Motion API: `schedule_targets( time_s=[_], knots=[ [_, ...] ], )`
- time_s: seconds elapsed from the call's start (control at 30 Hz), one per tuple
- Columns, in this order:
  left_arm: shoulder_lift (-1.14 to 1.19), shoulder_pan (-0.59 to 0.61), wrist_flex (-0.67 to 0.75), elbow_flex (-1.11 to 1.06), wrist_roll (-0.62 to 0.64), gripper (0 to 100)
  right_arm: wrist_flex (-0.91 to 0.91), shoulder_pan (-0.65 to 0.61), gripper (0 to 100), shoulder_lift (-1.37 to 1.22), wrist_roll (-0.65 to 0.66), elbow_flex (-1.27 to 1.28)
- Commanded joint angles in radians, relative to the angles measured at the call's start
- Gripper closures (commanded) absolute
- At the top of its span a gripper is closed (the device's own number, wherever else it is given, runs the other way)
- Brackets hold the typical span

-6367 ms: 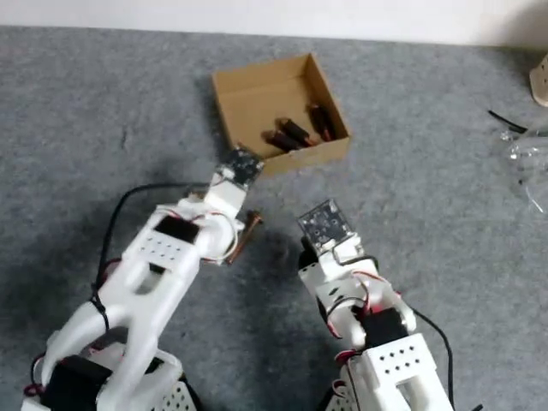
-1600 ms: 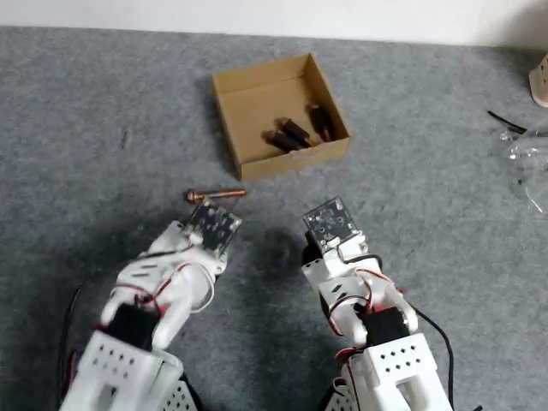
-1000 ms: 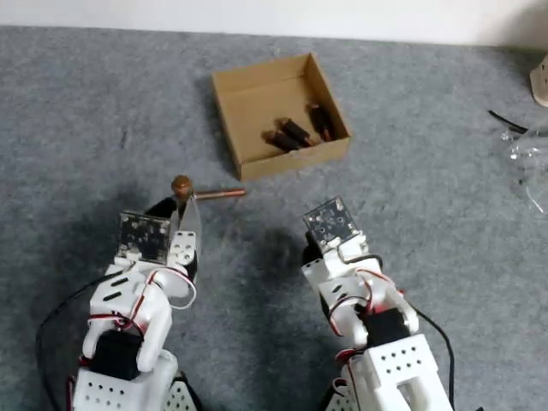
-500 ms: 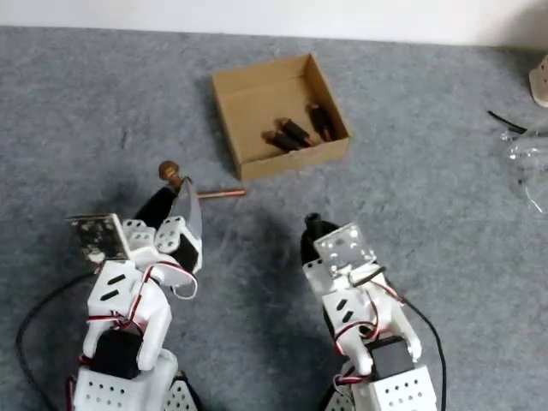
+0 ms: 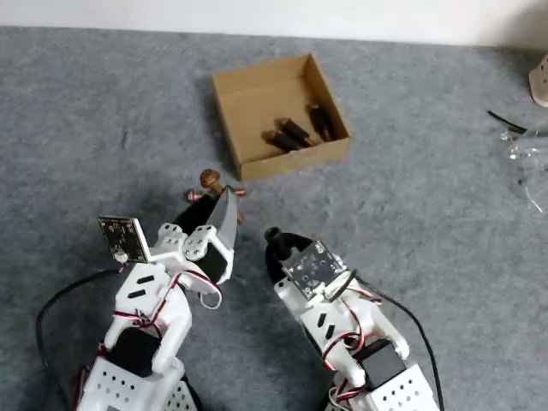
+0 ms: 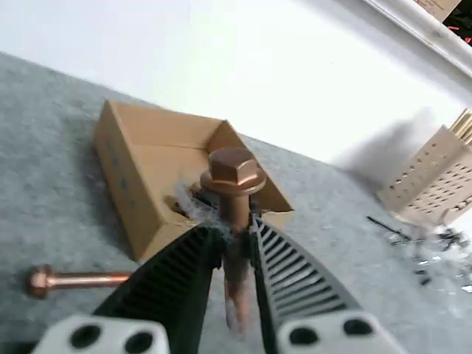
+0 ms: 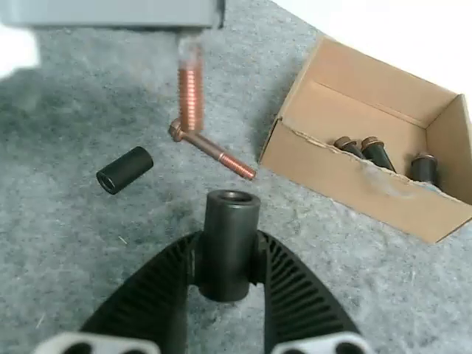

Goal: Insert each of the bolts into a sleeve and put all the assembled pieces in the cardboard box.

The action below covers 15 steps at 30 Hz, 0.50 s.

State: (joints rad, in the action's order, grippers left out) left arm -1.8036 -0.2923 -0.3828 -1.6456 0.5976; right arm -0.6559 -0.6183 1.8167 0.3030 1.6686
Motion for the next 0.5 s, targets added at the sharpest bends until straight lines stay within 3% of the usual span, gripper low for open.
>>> schedule_targets(
  time_s=[0.0, 0.47],
  knots=[
    [-0.012, -0.035, 0.029, 0.018, 0.089, 99, 0.033, -0.018, 99.4, 0.022, -0.008, 0.001],
    [-0.012, -0.156, 0.029, 0.013, 0.097, 99, 0.033, -0.018, 99.4, 0.022, -0.006, 0.001]
  ],
)
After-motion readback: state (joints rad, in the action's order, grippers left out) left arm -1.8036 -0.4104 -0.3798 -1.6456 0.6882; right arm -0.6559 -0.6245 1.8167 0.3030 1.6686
